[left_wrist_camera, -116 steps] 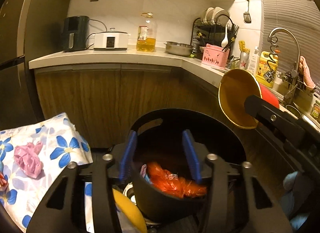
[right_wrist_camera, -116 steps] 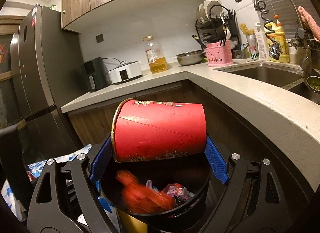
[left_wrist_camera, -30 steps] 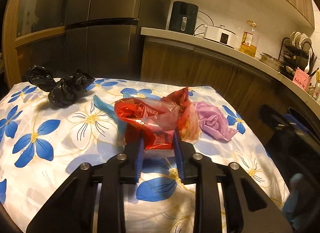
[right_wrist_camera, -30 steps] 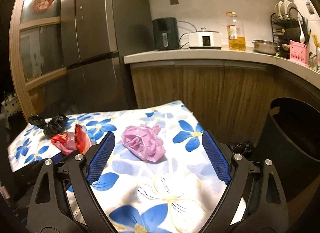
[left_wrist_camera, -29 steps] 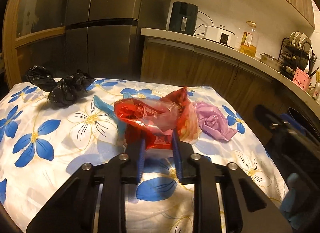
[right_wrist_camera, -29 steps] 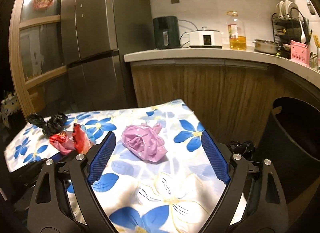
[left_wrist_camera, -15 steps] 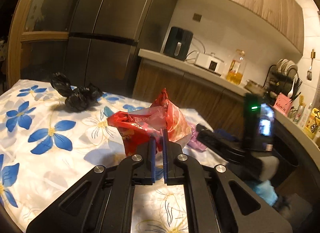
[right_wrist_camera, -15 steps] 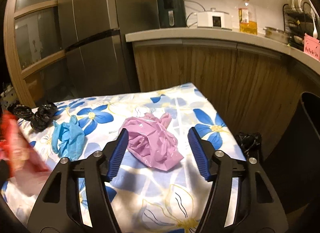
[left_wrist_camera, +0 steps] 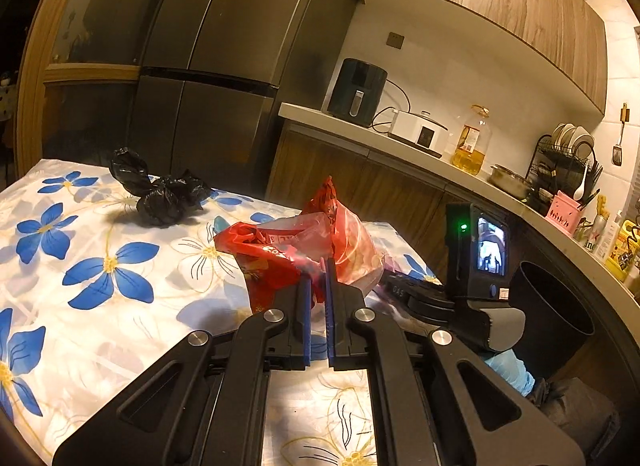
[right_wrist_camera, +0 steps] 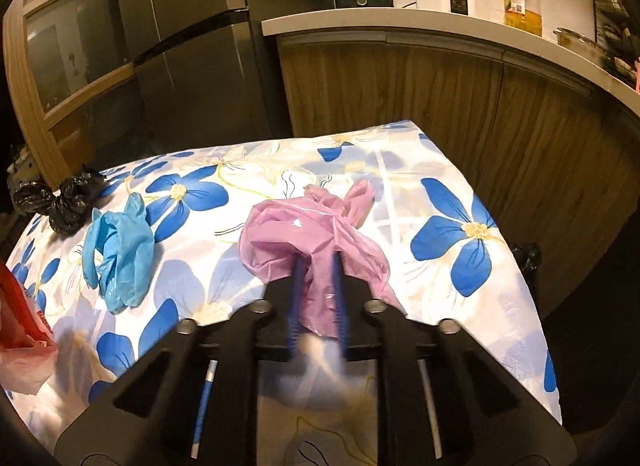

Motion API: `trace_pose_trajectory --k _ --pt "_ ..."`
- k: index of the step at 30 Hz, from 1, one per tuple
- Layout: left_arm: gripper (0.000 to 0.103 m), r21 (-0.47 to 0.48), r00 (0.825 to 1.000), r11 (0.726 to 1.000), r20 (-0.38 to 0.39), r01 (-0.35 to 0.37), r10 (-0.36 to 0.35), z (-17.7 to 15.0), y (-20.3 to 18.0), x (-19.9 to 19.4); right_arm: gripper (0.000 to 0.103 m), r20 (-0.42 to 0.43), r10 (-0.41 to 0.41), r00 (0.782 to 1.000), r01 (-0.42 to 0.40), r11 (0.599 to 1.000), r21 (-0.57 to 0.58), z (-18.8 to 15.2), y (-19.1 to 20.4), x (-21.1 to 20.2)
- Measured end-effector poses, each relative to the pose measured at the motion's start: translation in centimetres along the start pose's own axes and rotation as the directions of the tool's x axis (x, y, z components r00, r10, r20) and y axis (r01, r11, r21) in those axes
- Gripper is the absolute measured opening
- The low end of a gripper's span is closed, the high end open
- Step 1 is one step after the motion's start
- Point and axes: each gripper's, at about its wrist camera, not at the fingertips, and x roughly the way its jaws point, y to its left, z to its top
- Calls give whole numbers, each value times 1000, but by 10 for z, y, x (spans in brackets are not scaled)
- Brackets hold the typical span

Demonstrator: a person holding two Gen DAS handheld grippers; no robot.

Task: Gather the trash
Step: 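Grasp the pink plastic bag with the right gripper while the left gripper holds the snack bag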

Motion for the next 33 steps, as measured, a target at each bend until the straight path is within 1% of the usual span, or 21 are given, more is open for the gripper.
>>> trace_pose_trajectory --k 2,7,10,19,22,26,28,33 --pt "5 -1 1000 1000 -5 -5 5 0 0 1 4 30 7 1000 -7 1000 3 1 0 -8" --pt "5 2 1000 1000 -5 -20 20 2 0 0 3 128 15 992 -16 1000 9 3 -2 -45" --pt "5 7 1000 1000 -6 -30 30 5 -3 -2 3 164 25 986 -26 1000 5 1 -2 -66" --pt "5 43 999 999 6 -31 31 10 -23 -15 2 283 40 958 -48 999 22 -8 -16 -147" --pt "5 56 1000 998 6 -17 17 10 -36 -19 2 302 40 952 -52 998 31 -13 -24 -165" --pt "5 90 1000 996 10 7 -8 9 -58 -24 2 330 17 944 -35 998 49 -21 -40 -190" --pt "5 109 999 994 7 30 -31 8 -72 -25 2 342 6 940 -29 998 62 -25 -50 -202" --pt "5 164 996 983 2 87 -89 5 -113 -23 2 372 -52 927 14 994 106 -33 -82 -231"
